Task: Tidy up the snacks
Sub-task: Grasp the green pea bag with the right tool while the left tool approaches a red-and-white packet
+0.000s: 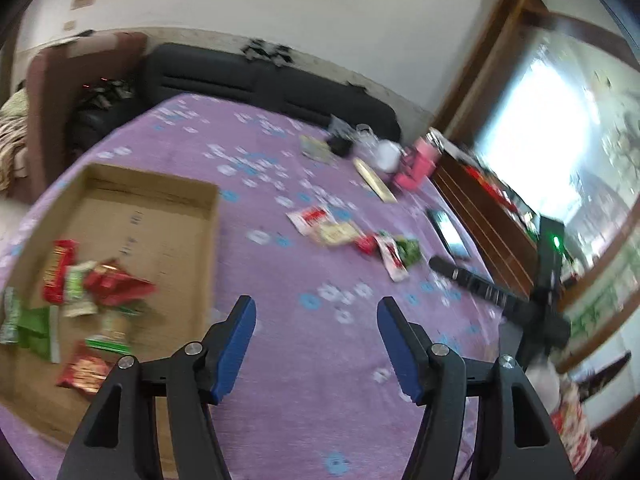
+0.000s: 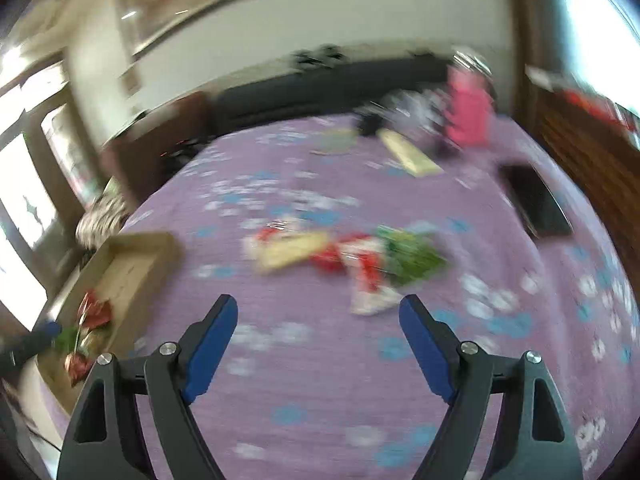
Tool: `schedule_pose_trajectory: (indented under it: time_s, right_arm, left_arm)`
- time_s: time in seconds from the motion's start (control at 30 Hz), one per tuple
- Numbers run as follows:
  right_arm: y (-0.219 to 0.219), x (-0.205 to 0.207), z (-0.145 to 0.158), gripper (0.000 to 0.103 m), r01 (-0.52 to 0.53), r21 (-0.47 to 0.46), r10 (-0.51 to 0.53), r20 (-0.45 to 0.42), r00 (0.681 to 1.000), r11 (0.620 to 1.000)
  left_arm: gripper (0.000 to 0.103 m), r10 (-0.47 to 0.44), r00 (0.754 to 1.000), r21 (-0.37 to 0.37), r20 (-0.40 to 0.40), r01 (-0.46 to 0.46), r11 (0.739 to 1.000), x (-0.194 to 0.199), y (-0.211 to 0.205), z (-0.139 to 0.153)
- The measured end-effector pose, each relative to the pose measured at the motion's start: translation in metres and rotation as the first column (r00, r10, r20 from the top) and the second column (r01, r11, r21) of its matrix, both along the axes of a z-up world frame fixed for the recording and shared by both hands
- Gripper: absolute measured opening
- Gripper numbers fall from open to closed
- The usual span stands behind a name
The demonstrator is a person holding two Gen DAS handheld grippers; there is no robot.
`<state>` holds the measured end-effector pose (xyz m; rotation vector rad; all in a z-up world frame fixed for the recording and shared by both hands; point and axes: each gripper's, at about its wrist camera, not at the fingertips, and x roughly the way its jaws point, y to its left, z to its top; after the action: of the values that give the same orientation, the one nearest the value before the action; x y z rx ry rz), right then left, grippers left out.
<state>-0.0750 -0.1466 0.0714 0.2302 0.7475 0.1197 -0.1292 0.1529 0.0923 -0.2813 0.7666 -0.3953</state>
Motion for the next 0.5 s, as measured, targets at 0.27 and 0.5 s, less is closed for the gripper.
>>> schedule_pose_trajectory:
  time_s: [0.27,0.5]
  right_arm:
    - [-0.051,0.027,-0.019,0.066,0.073,0.050,-0.070,-0.069,0.995,0.996]
    - [-0.047,0.070,-0.028,0.065,0.077,0.011,-0.076,-0.065,0.995,0.997]
  left_arm:
    - [0.066,-0.127,0.983,0.003,-0.130,0.128,0.992,0.024,-0.065,-0.044]
    - [0.066,-0.139,0.967,0.036,-0.213,0.150,0.988,0.033,-0.080,-0.075]
